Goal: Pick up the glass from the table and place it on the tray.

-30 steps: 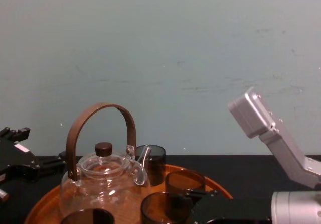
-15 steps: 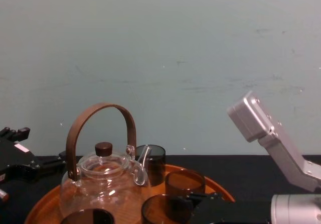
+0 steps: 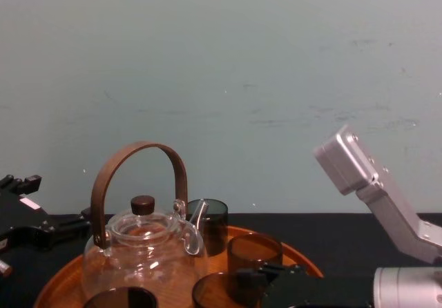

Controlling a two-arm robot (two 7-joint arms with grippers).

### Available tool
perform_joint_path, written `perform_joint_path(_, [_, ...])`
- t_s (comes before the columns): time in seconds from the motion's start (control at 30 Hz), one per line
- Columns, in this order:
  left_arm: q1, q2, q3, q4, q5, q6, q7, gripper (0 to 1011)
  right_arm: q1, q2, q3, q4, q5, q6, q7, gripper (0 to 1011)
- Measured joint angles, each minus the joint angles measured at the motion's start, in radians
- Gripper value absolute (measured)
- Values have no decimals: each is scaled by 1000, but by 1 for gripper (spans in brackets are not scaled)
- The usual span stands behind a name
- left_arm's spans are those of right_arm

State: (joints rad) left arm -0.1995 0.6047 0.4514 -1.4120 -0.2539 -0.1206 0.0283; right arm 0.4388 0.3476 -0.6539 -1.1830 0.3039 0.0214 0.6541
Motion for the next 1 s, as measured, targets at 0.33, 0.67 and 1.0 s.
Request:
perform_joint_path(0.33, [0,0,0,0,0,0,0,1001,-13,17,12,-25,15,10,3,1003])
perform_joint_path(0.67, [0,0,0,0,0,0,0,1002,-88,106,66,-129,54,25,-6,1002])
perform_joint_path(1.0, [0,0,0,0,0,0,0,1001,-170,197,121,-214,106,12,-3,1003])
